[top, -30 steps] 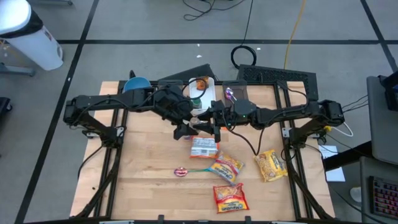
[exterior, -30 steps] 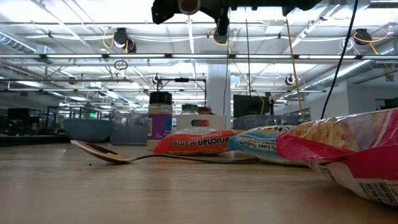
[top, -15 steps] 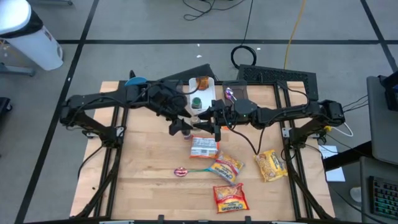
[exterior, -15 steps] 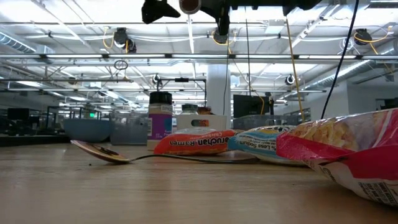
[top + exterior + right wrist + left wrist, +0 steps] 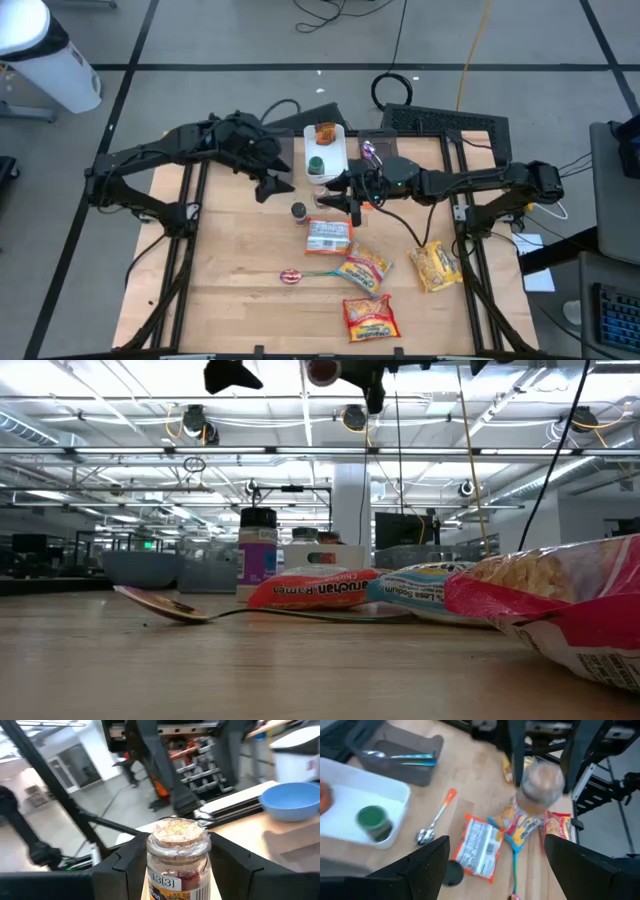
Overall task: Pick & Place Food Item
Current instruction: Put the brown seasoning bottle into the white bin
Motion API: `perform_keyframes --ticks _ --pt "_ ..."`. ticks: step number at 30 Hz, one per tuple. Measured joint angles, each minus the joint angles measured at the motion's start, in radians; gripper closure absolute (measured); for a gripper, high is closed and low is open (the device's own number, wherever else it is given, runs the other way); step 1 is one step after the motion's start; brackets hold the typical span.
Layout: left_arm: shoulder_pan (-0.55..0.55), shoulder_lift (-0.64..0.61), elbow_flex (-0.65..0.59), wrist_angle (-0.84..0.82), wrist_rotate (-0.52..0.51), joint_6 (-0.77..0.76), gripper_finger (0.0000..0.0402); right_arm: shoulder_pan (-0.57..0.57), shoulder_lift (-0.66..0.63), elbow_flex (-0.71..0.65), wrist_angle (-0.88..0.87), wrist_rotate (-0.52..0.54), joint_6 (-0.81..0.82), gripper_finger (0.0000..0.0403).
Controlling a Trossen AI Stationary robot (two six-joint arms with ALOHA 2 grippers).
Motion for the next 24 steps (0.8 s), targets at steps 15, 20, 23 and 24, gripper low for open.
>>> perform_keyframes --ticks 15,20,23,24 --pt "0.069 -0.24 -0.006 -0.045 -0.147 -0.015 0.0069 -0.063 -0.115 -0.013 -0.112 0.208 -0.1 0.0232" --pt "0.069 -0.326 -0.101 0.0 -0.148 -0.075 0.0069 -0.077 -0.131 -0.124 -0.017 0.236 -0.052 0.0232" --pt "0.064 -0.379 -0.207 0.083 -0.147 -0.133 0.0069 -0.082 -0.132 -0.219 0.125 0.257 0.024 0.0232" --pt "0.059 -0.395 -0.246 0.124 -0.145 -0.154 0.0069 -0.082 -0.132 -0.25 0.167 0.262 0.044 0.0232"
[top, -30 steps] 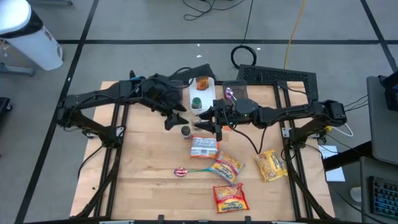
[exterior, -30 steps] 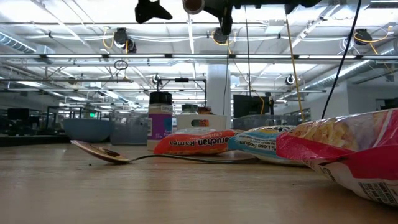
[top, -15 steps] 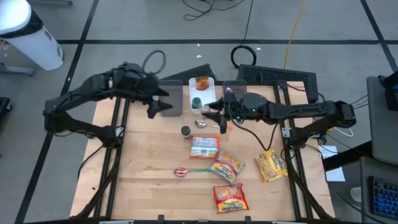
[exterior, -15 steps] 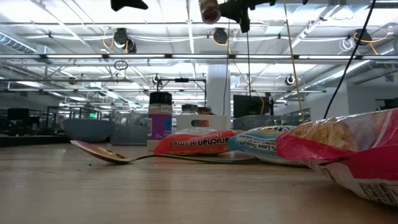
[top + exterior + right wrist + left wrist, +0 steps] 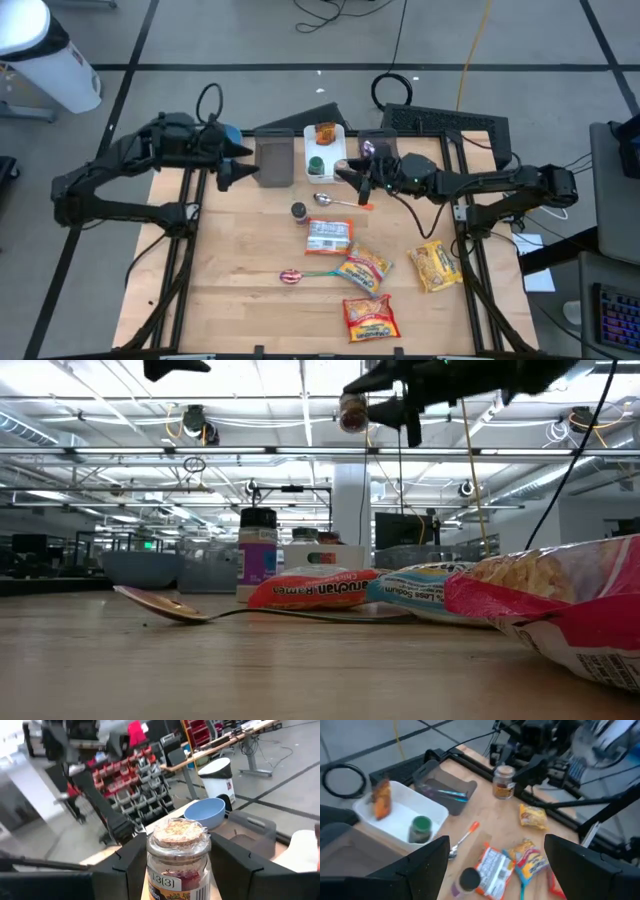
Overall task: Pick & Place Food Item
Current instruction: Put the brown seasoning bottle into the white bin
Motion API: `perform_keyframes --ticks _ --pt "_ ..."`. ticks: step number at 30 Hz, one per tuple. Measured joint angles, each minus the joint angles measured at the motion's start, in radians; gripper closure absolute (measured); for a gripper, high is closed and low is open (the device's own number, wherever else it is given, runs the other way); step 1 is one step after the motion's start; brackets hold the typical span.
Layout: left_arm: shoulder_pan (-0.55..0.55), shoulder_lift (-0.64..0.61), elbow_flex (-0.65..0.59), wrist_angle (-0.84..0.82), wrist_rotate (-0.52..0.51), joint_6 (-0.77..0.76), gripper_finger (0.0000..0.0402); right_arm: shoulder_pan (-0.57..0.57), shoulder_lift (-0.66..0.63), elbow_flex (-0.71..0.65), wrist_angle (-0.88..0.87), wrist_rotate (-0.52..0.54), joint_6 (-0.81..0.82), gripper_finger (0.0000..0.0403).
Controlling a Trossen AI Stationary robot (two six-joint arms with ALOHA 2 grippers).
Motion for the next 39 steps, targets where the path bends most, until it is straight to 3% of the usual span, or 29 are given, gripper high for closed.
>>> perform_keyframes --ticks 5,10,13,20,28,35,39 --pt "-0.032 -0.051 -0.187 0.237 0.002 -0.085 0.0069 0.017 0.0 -0.109 0.092 0.074 0.059 0.0232" --pt "-0.055 -0.052 -0.322 0.418 0.002 -0.149 0.0069 0.034 0.005 -0.133 0.101 0.154 0.047 0.0232" --pt "-0.06 -0.051 -0.379 0.508 0.002 -0.16 0.0069 0.027 0.035 -0.134 0.115 0.227 0.027 0.0232" --pt "-0.033 -0.053 -0.439 0.607 -0.004 -0.13 0.0069 -0.047 0.158 -0.132 0.224 0.234 0.038 0.0232" --pt "0.029 -0.053 -0.439 0.608 0.002 -0.043 0.0069 -0.114 0.364 0.073 0.219 0.229 -0.057 0.0232" --pt "0.087 -0.053 -0.439 0.607 0.024 0.017 0.0069 -0.171 0.476 0.272 0.052 0.221 -0.192 0.0232" --pt "0.122 -0.053 -0.439 0.607 0.055 0.022 0.0069 -0.214 0.486 0.323 -0.049 0.111 -0.261 0.0232"
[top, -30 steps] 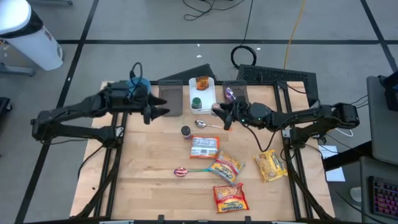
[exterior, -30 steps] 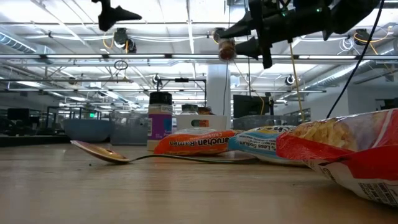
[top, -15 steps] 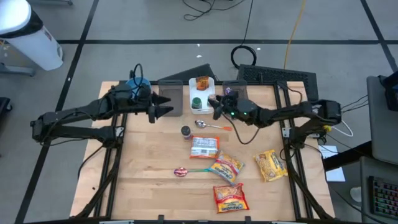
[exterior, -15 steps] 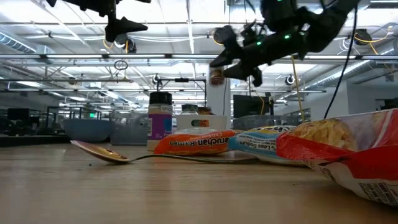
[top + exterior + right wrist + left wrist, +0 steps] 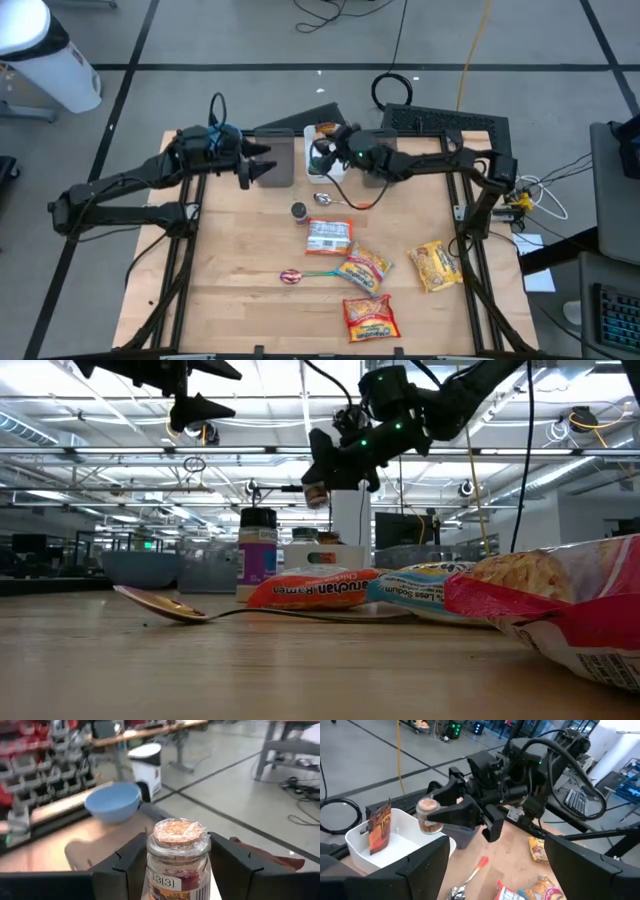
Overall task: Pick & Place Food Item
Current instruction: Put the brown seasoning bottle into the white bin
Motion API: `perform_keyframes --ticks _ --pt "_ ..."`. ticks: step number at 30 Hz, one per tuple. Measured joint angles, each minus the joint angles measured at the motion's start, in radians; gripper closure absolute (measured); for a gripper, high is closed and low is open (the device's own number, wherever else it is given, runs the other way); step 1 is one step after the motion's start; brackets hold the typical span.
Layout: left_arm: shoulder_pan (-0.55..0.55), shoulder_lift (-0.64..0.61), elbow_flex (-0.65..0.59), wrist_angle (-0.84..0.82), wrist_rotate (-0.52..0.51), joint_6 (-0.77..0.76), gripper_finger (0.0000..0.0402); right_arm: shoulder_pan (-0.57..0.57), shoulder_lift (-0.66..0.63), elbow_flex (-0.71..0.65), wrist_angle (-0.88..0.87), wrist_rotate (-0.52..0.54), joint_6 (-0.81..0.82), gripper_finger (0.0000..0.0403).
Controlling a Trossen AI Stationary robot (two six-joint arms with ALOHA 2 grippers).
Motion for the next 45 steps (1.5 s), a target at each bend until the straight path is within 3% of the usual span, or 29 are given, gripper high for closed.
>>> perform_keyframes --ticks 6,16,21,26,32,38,45 --pt "0.049 0.001 0.0 0.005 -0.001 0.008 0.0069 -0.079 0.0 0.001 -0.106 -0.121 -0.036 0.0232" --pt "0.139 0.073 0.002 -0.008 0.061 -0.023 0.0069 -0.129 -0.064 0.001 -0.103 -0.327 -0.11 0.0232" --pt "0.146 0.211 0.029 0.0 0.13 -0.136 0.0069 -0.083 -0.151 0.001 -0.147 -0.327 -0.217 0.0232" --pt "0.146 0.346 0.16 -0.015 0.209 -0.231 0.0069 -0.039 -0.195 0.001 -0.165 -0.291 -0.29 0.0232" --pt "0.146 0.49 0.391 -0.2 0.209 -0.3 0.0069 0.021 -0.192 0.0 -0.173 -0.265 -0.355 0.0232" --pt "0.138 0.606 0.587 -0.442 0.208 -0.306 0.0069 0.057 -0.192 0.0 -0.173 -0.169 -0.382 0.0232" --pt "0.102 0.694 0.697 -0.496 0.2 -0.321 0.0069 0.067 -0.193 0.0 -0.171 -0.169 -0.38 0.0232"
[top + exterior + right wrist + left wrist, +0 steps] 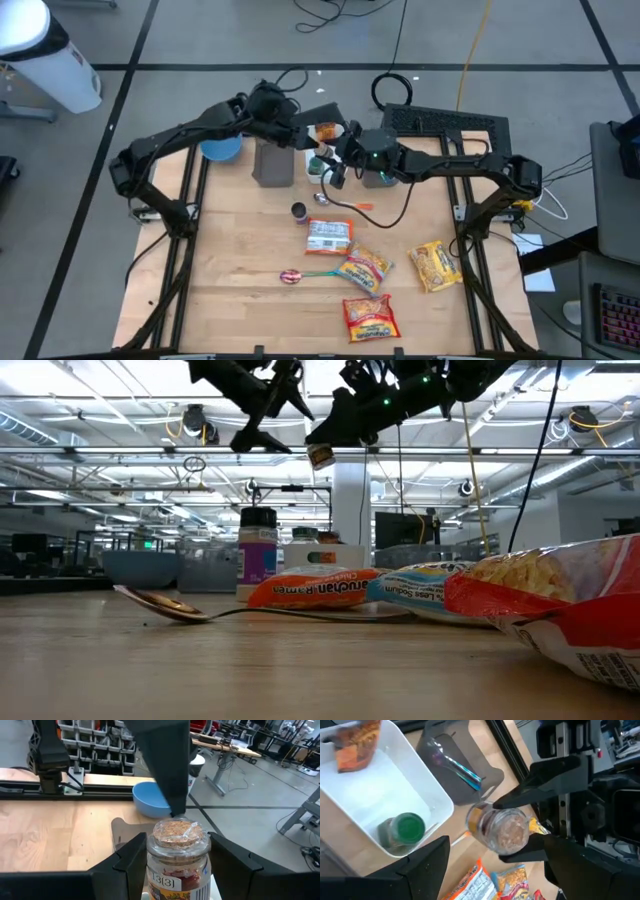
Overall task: Pick & Place Food Item
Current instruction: Put the brown seasoning bottle into the white bin
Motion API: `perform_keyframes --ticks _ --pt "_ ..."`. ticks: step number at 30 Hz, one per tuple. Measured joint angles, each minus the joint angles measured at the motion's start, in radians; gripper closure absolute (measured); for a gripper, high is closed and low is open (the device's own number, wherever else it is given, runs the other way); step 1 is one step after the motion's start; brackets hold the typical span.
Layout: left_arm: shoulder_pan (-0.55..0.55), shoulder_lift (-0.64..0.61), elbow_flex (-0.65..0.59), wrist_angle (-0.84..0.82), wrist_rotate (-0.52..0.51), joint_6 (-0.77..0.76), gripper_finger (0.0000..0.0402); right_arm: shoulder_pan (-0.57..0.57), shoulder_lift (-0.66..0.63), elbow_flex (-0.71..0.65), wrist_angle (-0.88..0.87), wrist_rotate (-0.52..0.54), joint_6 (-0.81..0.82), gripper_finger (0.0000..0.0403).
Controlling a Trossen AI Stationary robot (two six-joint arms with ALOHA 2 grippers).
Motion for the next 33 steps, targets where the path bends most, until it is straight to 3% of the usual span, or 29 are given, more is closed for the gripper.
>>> perform_keyframes --ticks 12,26,33 --pt "-0.064 0.033 0.018 0.009 -0.127 -0.042 0.0069 -0.001 0.0 0.0 0.001 0.0 0.006 0.0233" --pt "-0.068 0.033 0.018 0.054 -0.132 -0.057 0.007 -0.001 0.0 0.0 0.026 -0.004 0.005 0.0233" --pt "-0.067 0.037 0.017 0.066 -0.124 -0.036 0.0124 -0.001 0.0 0.0 0.025 -0.005 0.001 0.0233"
